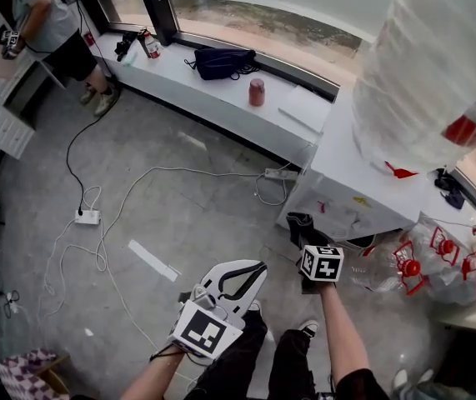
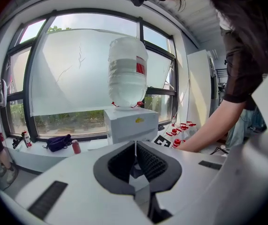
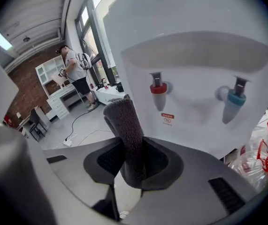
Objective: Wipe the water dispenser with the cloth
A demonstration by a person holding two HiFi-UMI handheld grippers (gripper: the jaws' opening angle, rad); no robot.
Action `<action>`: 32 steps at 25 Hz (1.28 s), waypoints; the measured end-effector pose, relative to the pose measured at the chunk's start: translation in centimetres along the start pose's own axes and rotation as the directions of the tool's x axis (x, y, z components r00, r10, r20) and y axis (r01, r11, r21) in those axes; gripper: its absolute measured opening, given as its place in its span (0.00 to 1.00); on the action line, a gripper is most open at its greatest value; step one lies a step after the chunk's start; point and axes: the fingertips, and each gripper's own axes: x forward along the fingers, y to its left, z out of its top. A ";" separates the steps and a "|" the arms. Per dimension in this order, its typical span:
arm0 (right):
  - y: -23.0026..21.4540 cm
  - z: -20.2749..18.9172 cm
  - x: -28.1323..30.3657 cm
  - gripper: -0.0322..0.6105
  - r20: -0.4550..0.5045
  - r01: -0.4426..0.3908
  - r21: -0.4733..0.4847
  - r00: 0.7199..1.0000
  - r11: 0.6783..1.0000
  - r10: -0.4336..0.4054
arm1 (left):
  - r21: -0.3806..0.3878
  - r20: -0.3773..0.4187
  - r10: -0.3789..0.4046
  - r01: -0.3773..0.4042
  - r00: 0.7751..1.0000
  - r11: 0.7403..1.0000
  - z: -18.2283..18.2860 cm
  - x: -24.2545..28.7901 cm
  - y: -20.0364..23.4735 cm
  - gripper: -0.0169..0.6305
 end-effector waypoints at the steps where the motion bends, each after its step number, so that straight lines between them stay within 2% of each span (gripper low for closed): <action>1: 0.0 0.3 0.8 0.21 0.006 0.000 0.011 1.000 1.000 0.000 | 0.008 0.000 0.000 0.000 1.000 1.000 -0.1 0.3 0.1 0.06; 10: -3.9 2.1 4.4 0.21 0.059 0.044 0.186 0.997 0.982 -0.056 | 0.011 -0.005 -0.028 0.029 1.000 1.000 -1.1 2.7 -0.4 0.06; 17: -8.1 0.7 2.8 0.21 0.026 0.103 0.162 0.994 0.981 -0.108 | 0.022 -0.009 -0.090 0.090 0.996 0.996 -1.0 4.9 -2.6 0.06; 24: -15.5 -0.5 -1.7 0.21 0.035 0.222 0.325 0.969 0.919 -0.246 | 0.043 -0.009 -0.149 0.149 0.989 0.988 -0.1 7.1 -4.9 0.06; 29: -20.3 -3.8 -5.5 0.21 0.014 0.289 0.376 0.948 0.881 -0.317 | 0.056 -0.020 -0.181 0.182 0.983 0.982 -0.1 8.4 -6.2 0.06; 32: -22.0 -5.4 -7.3 0.21 -0.003 0.312 0.357 0.943 0.880 -0.333 | 0.045 -0.022 -0.191 0.192 0.981 0.980 -0.1 8.9 -6.8 0.06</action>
